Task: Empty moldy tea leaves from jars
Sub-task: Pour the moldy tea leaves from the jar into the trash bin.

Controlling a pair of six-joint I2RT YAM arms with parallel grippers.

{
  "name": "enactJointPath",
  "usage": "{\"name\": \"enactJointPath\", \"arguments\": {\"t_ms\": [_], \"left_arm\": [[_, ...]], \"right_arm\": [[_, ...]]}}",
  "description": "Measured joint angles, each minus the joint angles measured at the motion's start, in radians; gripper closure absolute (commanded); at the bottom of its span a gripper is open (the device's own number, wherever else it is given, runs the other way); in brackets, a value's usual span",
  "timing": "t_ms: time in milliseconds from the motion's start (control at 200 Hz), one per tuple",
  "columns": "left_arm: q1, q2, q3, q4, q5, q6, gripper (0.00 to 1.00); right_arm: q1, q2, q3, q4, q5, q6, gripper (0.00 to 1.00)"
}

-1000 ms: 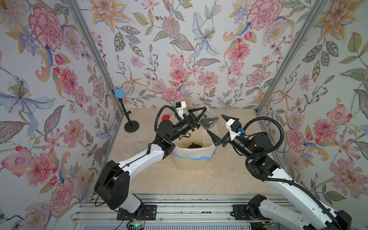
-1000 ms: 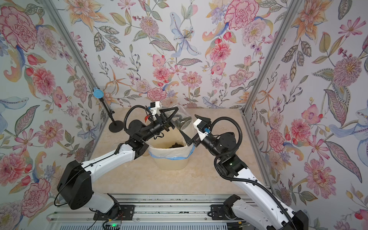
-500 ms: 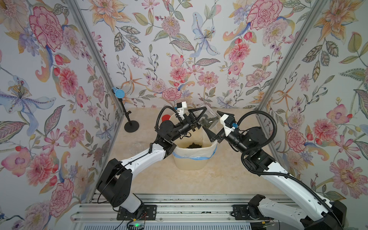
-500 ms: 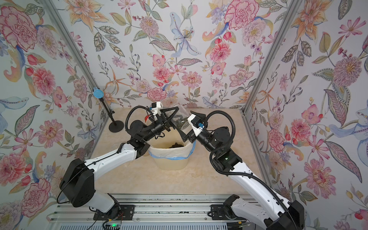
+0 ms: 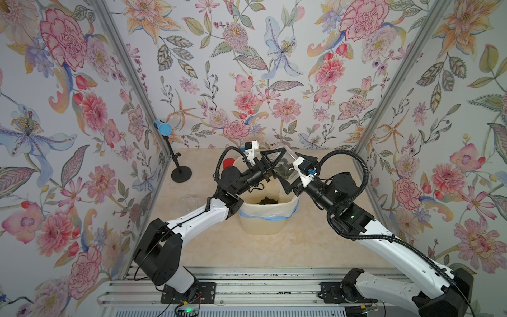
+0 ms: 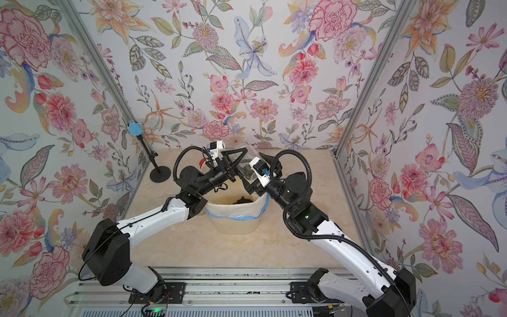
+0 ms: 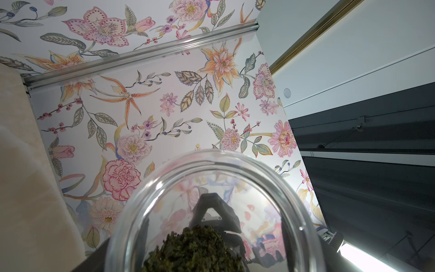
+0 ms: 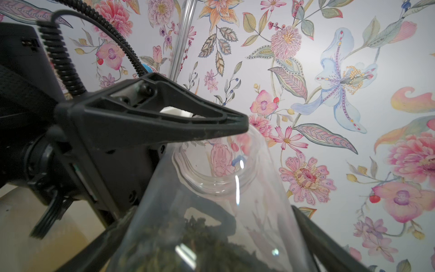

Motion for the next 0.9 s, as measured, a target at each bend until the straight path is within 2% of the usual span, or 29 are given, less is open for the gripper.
{"name": "enactJointPath", "arguments": {"t_ms": [535, 901], "left_arm": [[-0.003, 0.005, 0.000, 0.007, 0.000, -0.006, 0.37], [-0.006, 0.037, 0.000, 0.066, 0.000, -0.051, 0.37]], "right_arm": [[0.002, 0.009, 0.000, 0.002, 0.018, -0.003, 0.14], [0.000, 0.008, -0.003, 0.007, 0.023, -0.006, 0.09]]}}
